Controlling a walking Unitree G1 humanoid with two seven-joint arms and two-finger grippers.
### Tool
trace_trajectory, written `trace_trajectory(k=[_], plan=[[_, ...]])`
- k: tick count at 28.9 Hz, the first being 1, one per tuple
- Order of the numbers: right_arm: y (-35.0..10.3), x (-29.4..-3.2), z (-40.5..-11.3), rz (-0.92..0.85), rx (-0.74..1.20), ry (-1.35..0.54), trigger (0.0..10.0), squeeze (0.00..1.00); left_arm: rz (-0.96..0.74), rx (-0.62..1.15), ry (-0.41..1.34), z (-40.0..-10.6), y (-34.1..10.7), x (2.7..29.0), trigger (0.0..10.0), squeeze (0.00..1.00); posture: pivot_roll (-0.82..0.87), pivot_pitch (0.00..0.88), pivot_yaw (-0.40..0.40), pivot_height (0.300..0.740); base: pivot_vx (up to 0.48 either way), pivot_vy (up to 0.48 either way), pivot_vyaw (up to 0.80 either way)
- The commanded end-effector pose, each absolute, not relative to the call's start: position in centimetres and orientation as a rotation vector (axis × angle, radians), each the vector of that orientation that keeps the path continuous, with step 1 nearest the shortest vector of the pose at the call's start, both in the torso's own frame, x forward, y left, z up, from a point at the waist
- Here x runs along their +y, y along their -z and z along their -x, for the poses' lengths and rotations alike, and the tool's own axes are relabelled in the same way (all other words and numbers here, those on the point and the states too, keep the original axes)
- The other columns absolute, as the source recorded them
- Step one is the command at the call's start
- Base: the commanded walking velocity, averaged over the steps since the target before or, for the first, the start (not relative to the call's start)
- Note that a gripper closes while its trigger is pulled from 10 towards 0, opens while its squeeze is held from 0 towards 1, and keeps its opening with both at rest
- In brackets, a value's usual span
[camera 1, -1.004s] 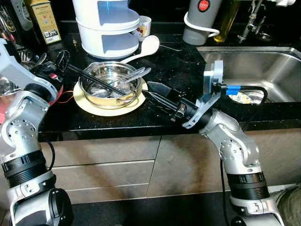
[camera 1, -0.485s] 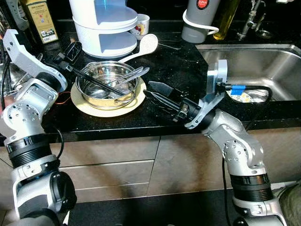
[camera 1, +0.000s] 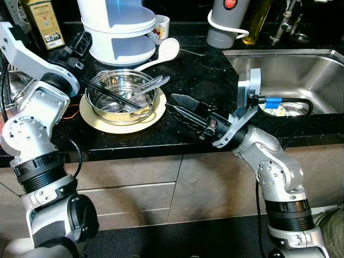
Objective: Kitchen organization
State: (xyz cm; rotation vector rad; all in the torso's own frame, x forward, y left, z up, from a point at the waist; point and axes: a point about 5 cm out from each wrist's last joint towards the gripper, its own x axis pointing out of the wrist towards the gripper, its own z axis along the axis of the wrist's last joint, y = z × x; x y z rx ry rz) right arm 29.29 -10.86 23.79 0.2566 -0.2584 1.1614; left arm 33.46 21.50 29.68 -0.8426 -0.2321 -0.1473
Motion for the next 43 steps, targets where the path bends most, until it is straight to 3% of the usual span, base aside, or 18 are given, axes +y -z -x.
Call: trace_trajectory(k=[1,6,12,21,43], plan=[[-23.7,-10.8,-29.1,-0.259,-0.252,-1.167,10.0,0.00,0.867,-0.226,0.139,-32.7,-29.7,21.0,10.0,0.00,0.05,0.073,-0.035,0.732,0.000,0.000,0.00],[-23.7,-10.9,-29.1,-0.260,-0.246,-1.166,10.0,0.00,0.943,-0.177,-0.019,-31.1,-28.4,20.7,10.0,0.00,0.06,0.077,-0.037,0.732,0.000,0.000,0.00],[-23.6,-10.9,-29.1,-0.258,-0.244,-1.167,10.0,0.00,0.989,-0.097,-0.078,-30.5,-26.5,20.6,10.0,0.00,0.06,0.076,-0.037,0.732,0.000,0.000,0.00],[-23.6,-11.0,-29.2,-0.250,-0.240,-1.157,10.0,0.00,0.986,-0.072,-0.195,-30.6,-25.7,22.9,10.0,0.00,0.06,0.067,-0.037,0.732,0.000,0.000,0.00],[-23.8,-11.5,-29.4,-0.227,-0.241,-1.137,10.0,0.00,0.936,-0.021,-0.063,-34.6,-25.4,23.6,10.0,0.00,0.02,0.056,-0.040,0.732,0.000,0.000,0.00]])
